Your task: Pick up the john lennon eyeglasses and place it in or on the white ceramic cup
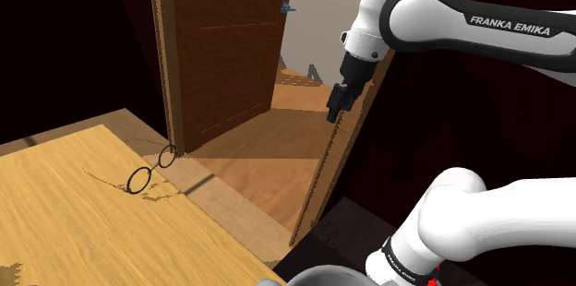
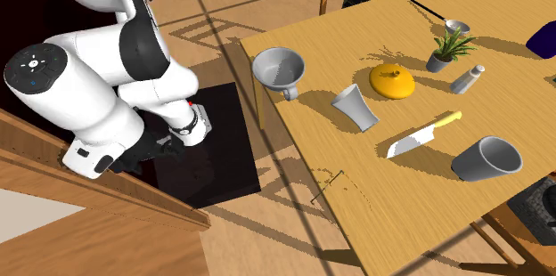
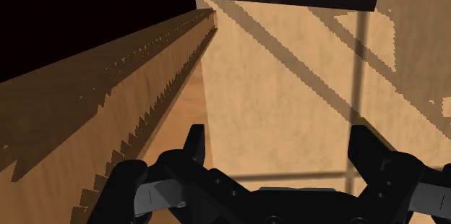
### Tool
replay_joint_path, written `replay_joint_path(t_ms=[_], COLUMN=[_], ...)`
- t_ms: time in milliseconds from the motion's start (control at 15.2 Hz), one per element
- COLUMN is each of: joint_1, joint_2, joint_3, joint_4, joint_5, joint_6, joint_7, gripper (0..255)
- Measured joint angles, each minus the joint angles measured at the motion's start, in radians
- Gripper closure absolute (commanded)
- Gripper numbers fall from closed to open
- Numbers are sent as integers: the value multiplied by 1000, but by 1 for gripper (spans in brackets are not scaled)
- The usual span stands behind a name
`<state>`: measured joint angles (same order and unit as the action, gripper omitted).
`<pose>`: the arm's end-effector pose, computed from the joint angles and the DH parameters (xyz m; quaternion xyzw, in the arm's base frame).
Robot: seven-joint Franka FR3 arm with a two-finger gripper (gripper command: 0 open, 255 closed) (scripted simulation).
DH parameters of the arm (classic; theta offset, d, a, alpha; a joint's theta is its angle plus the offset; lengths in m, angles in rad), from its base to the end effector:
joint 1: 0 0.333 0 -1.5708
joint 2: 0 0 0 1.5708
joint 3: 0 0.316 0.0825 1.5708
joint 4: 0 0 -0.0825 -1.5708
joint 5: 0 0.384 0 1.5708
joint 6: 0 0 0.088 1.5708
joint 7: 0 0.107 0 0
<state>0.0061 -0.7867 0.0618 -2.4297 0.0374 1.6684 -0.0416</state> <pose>0.3133 0.0294 0.5638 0.9989 0.0443 0.0123 0.0032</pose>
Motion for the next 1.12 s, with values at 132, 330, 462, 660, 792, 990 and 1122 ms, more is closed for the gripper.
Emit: replay_joint_path(t_ms=[132,330,462,660,792,990,1122], joint_1=[1,9,10,14,10,1,-8], joint_2=[4,18,39,78,118,188,244], joint_3=[12,83,128,208,257,334,389], joint_4=[3,-1,14,37,62,124,162], joint_5=[9,60,93,145,172,205,219], joint_6=[0,15,21,41,58,74,98], joint_7=[19,132,212,344,427,559,649], gripper=[0,0,0,0,0,0,0])
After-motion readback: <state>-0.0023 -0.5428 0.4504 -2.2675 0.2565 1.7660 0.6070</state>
